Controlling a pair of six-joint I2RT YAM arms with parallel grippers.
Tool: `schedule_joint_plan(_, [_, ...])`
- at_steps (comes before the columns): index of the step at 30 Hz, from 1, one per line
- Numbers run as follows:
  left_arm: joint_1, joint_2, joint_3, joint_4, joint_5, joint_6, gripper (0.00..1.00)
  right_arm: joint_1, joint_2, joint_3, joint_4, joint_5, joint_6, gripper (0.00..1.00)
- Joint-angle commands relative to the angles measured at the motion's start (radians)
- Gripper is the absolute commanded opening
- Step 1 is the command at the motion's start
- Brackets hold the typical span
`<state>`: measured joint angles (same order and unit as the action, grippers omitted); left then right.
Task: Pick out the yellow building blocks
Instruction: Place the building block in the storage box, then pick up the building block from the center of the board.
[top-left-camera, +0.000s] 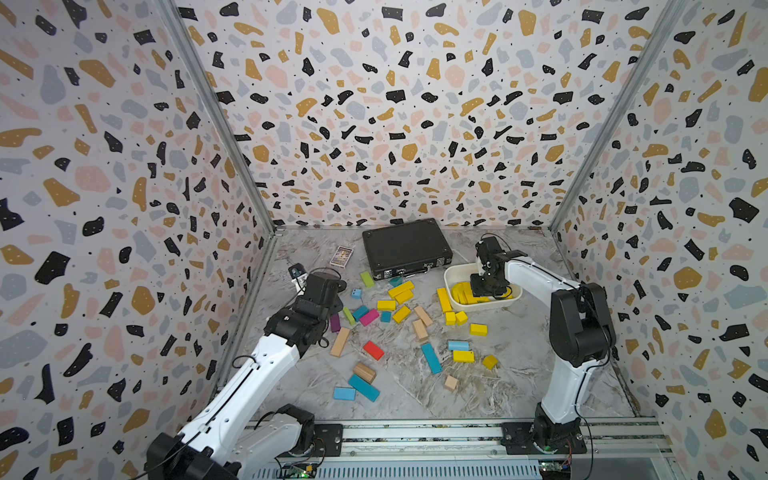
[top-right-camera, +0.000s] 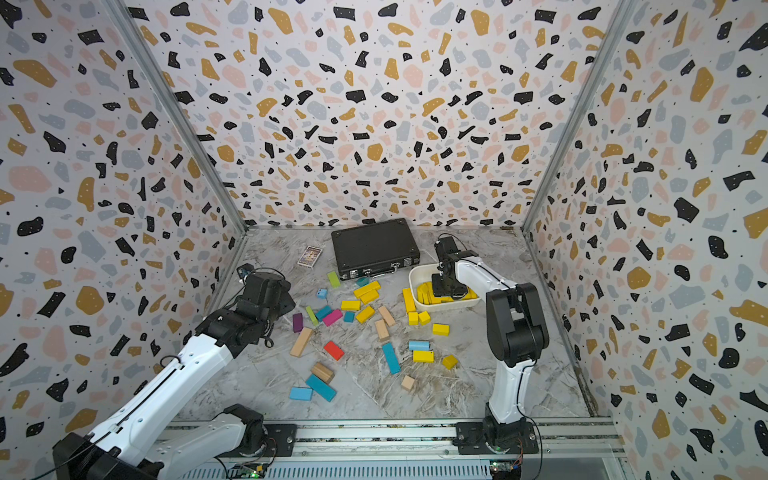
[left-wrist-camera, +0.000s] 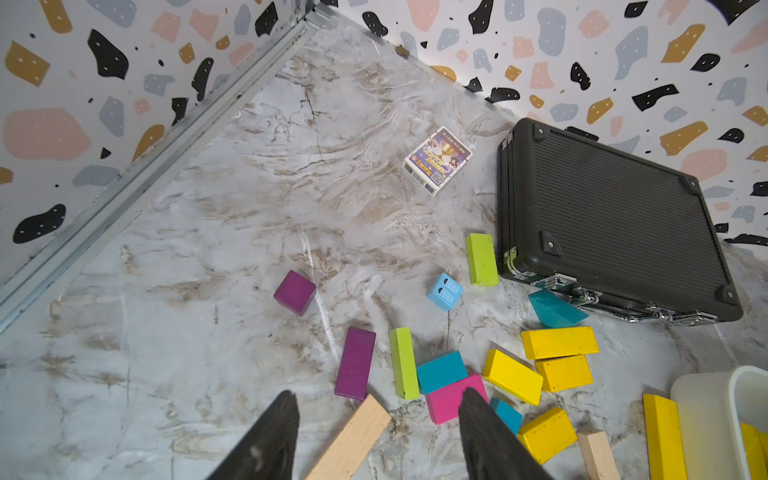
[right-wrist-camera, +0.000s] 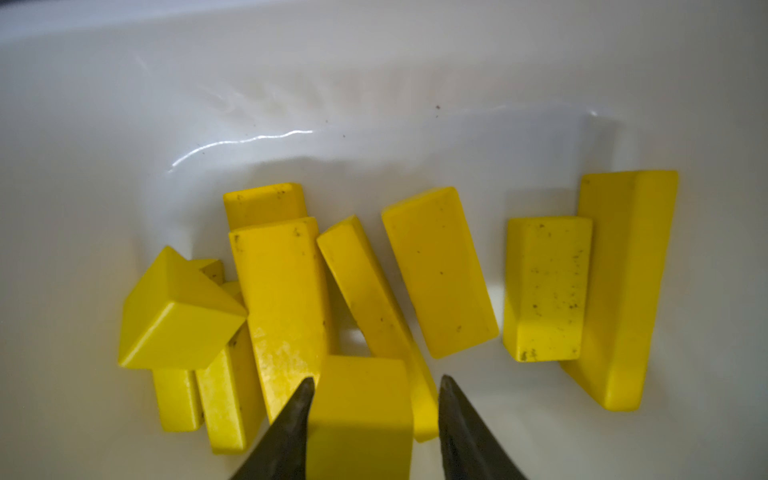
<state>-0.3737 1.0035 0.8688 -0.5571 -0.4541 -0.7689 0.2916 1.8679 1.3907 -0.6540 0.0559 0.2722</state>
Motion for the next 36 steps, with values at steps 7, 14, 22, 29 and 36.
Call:
schedule_joint_plan(7, [0.008,0.029,-0.059,0.132,0.085,-0.036,0.63,0.043,-0.389,-0.316,0.003,-0.051,0.15,0.51])
schedule_joint_plan(14, [0.008,0.084,-0.037,0.149,0.148,-0.045,0.63,0.143,-0.437,-0.479,0.026,-0.01,0.257,0.52])
schedule_joint_plan(22, [0.008,0.066,-0.047,0.135,0.154,-0.049,0.64,0.146,-0.32,-0.416,0.064,-0.012,0.218,0.57])
schedule_joint_plan(29, [0.008,0.03,-0.068,0.134,0.132,-0.056,0.65,0.146,-0.267,-0.399,0.1,-0.027,0.232,0.59])
schedule_joint_plan(36, [0.009,0.041,-0.064,0.136,0.135,-0.063,0.65,0.146,-0.221,-0.391,0.109,-0.011,0.259,0.59])
